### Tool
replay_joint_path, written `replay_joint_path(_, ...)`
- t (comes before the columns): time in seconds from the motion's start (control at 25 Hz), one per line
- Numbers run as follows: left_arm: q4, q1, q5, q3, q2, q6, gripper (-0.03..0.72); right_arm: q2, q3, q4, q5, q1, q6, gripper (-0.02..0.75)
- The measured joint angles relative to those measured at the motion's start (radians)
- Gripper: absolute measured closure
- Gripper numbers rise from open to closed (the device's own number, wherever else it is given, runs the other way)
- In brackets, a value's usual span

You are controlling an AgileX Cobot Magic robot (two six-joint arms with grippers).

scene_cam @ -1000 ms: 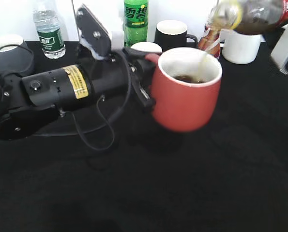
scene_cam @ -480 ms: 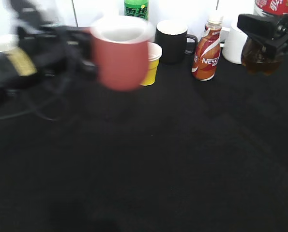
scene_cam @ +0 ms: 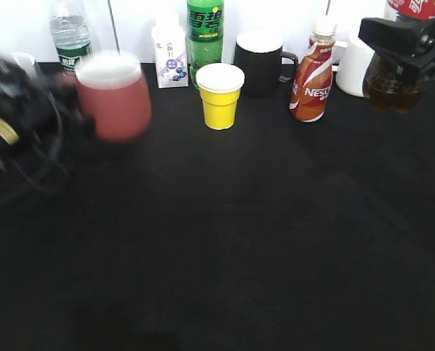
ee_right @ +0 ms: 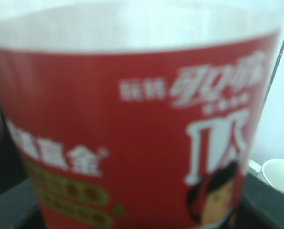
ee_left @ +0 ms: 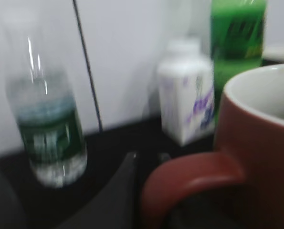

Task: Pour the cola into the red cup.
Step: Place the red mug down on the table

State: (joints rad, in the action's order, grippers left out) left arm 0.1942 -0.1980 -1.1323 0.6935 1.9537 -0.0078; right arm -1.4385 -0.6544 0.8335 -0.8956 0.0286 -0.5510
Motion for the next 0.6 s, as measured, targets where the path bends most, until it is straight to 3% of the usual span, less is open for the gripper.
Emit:
replay_joint_path(0.2, -0.006, 0.0, -0.024, 0.143, 0.195, 0.008, 0.615, 0.0, 0.0, 0.0, -0.001, 0.0, -0.001, 0.237)
replay_joint_path(0.32, -0.007, 0.0, -0.059, 0.161, 0.228, 0.002, 0.613, 0.0, 0.0, 0.0, -0.001, 0.0, -0.001, 0.237)
replay_joint_path(0.52, -0.023, 0.0, -0.095, 0.099, 0.221, -0.005, 0.442, 0.0, 0.0, 0.0, -0.001, 0.0, -0.002, 0.237)
replay_joint_path(0.6, -0.036, 0.0, -0.111, 0.033, 0.189, -0.008, 0.428, 0.0, 0.0, -0.001, -0.002, 0.0, -0.002, 0.237)
